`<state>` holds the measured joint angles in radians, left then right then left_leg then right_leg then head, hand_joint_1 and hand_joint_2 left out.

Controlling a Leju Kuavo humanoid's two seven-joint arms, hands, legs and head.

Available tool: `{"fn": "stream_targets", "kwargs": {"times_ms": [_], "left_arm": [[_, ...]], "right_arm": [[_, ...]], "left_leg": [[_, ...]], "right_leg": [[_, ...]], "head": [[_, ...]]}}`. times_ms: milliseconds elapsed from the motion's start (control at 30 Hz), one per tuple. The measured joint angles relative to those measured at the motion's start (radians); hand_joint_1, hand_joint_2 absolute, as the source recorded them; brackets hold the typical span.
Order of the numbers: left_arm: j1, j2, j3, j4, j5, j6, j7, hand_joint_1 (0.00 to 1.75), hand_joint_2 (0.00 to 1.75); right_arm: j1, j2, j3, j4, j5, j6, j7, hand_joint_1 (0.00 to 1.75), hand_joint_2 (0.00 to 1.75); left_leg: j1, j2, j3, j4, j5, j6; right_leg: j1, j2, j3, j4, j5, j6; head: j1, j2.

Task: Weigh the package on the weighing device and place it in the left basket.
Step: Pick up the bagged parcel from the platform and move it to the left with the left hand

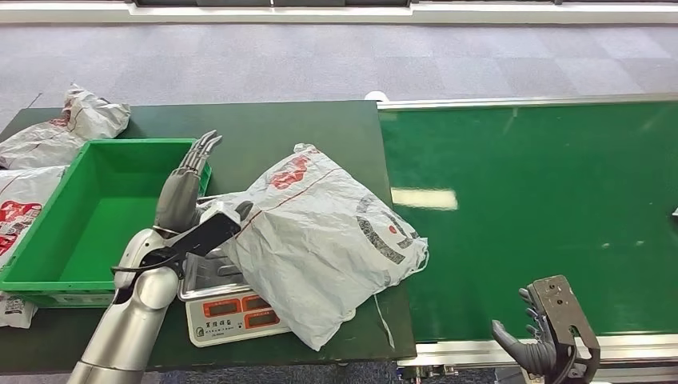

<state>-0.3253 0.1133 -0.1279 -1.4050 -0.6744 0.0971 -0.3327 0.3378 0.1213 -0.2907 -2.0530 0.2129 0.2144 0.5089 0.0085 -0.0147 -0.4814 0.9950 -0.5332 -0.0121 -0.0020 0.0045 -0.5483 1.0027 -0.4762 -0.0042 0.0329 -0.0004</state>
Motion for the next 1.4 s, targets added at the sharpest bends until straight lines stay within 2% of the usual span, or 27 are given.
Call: {"fn": "stream_targets", "kwargs": {"times_ms": [200, 433, 667, 800, 833, 933, 967, 1167, 1400], "left_arm": [[-0.136, 0.027, -0.132, 0.197, -0.033, -0.082, -0.003, 0.00, 1.75], [-0.227, 0.035, -0.251, 0.335, -0.029, -0.133, -0.007, 0.00, 1.75], [-0.347, 0.052, -0.402, 0.445, 0.031, -0.327, 0.006, 0.00, 1.75], [-0.383, 0.070, -0.507, 0.498, 0.067, -0.386, 0.007, 0.00, 1.75], [-0.387, 0.076, -0.536, 0.510, 0.072, -0.391, 0.003, 0.14, 1.75], [-0.404, 0.091, -0.616, 0.548, 0.096, -0.391, -0.015, 1.42, 1.75], [-0.411, 0.095, -0.640, 0.561, 0.102, -0.390, -0.020, 1.72, 1.75], [-0.439, 0.108, -0.730, 0.594, 0.107, -0.375, -0.028, 1.75, 1.75], [-0.447, 0.122, -0.762, 0.583, 0.104, -0.283, 0.013, 1.75, 1.75]], "right_arm": [[0.001, 0.000, 0.000, 0.001, 0.012, -0.002, 0.000, 0.00, 1.75], [0.013, 0.003, 0.000, -0.002, 0.016, 0.003, 0.000, 0.00, 1.75], [0.015, 0.007, 0.000, -0.005, 0.004, 0.003, 0.000, 0.00, 1.75], [0.029, 0.008, -0.004, -0.010, 0.003, 0.012, 0.000, 0.00, 1.75], [0.029, 0.009, -0.004, -0.009, 0.006, 0.013, 0.000, 0.00, 1.75], [0.019, 0.009, -0.005, -0.004, 0.011, -0.008, 0.000, 0.00, 1.75], [0.014, 0.009, -0.005, -0.002, 0.011, -0.017, 0.000, 0.00, 1.75], [-0.005, 0.002, -0.005, 0.002, 0.000, -0.041, 0.000, 0.00, 1.75], [-0.010, -0.013, -0.005, 0.008, -0.013, -0.056, 0.000, 0.00, 1.75]], "left_leg": [[0.000, 0.000, 0.000, 0.000, 0.000, 0.000], [0.000, 0.001, -0.001, 0.000, 0.001, 0.000], [0.000, 0.000, -0.002, 0.001, 0.001, 0.000], [0.000, 0.001, -0.002, 0.000, 0.001, 0.000], [0.000, 0.002, -0.002, 0.000, 0.001, 0.000], [0.000, 0.001, -0.002, 0.000, 0.001, 0.000], [0.000, 0.000, -0.002, 0.000, 0.001, 0.000], [0.000, -0.003, -0.004, -0.001, 0.001, 0.000], [0.000, -0.002, -0.003, -0.001, 0.002, -0.001]], "right_leg": [[0.000, 0.000, -0.001, 0.000, 0.001, 0.001], [0.000, 0.001, -0.002, 0.000, 0.001, 0.000], [0.000, 0.000, -0.002, 0.000, 0.001, 0.000], [0.000, 0.001, -0.003, 0.001, 0.001, 0.000], [0.000, 0.002, -0.003, 0.001, 0.001, 0.000], [0.000, 0.001, -0.001, 0.001, 0.001, 0.000], [0.000, 0.000, 0.000, 0.001, 0.001, 0.000], [-0.001, -0.003, 0.006, 0.000, -0.001, 0.000], [-0.001, -0.001, 0.005, 0.001, 0.001, 0.000]], "head": [[0.000, 0.000], [0.000, 0.000], [0.000, 0.000], [0.000, 0.000], [0.000, 0.000], [0.000, 0.000], [0.000, 0.000], [0.000, 0.000], [0.000, 0.000]]}}
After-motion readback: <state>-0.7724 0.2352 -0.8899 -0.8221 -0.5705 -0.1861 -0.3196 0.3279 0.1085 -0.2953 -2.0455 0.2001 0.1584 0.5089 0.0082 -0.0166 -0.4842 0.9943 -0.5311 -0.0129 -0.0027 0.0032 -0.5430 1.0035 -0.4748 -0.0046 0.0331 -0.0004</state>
